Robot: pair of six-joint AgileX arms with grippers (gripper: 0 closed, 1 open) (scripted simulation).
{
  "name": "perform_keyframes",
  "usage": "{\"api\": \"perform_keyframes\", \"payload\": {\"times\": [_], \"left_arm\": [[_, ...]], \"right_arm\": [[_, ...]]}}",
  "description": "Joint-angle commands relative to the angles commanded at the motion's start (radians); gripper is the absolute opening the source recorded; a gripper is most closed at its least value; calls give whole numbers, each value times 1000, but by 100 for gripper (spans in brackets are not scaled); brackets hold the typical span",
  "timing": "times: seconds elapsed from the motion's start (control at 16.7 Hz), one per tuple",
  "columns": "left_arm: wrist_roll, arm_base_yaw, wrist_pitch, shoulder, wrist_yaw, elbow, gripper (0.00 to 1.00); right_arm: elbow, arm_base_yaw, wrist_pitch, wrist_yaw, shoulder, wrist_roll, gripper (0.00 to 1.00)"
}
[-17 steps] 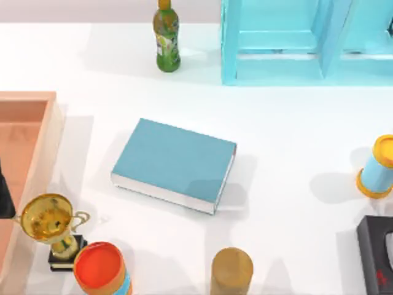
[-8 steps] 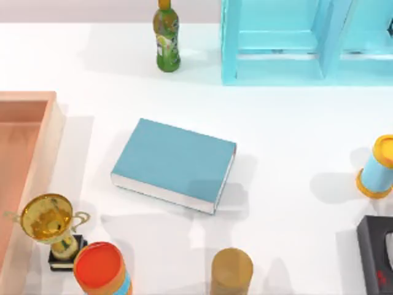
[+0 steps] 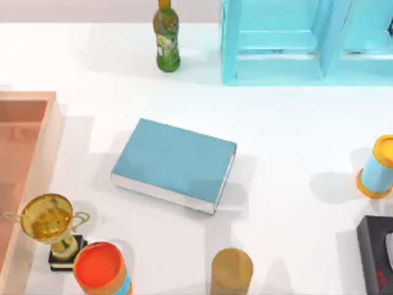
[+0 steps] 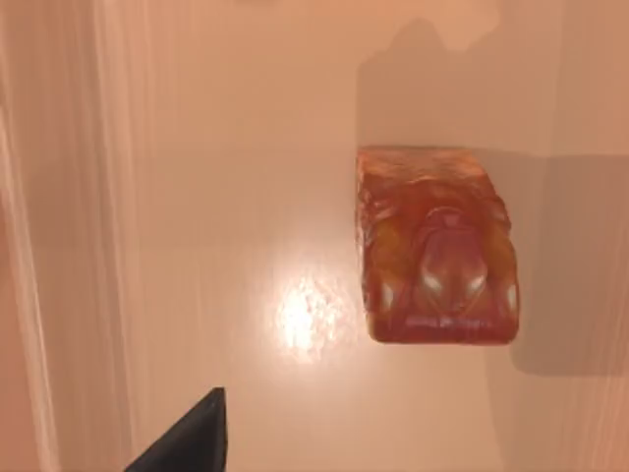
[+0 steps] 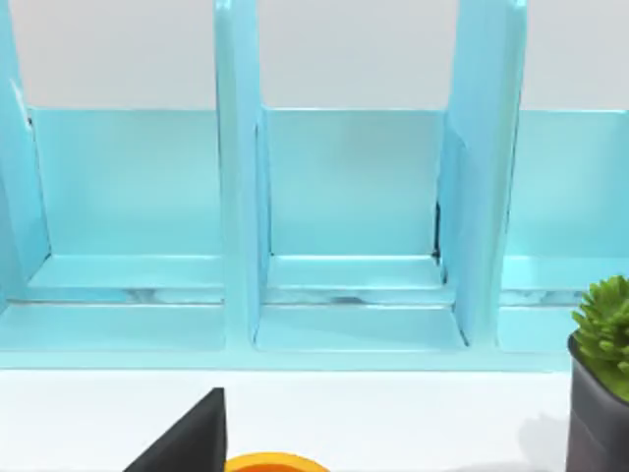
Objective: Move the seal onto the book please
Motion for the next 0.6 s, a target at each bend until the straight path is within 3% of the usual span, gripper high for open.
{"api": "perform_keyframes", "payload": {"times": [0.6], "left_arm": [[19,2,-33,67,-1,45,100]], "right_arm": [[0,0,0,0,0,0,100]]}}
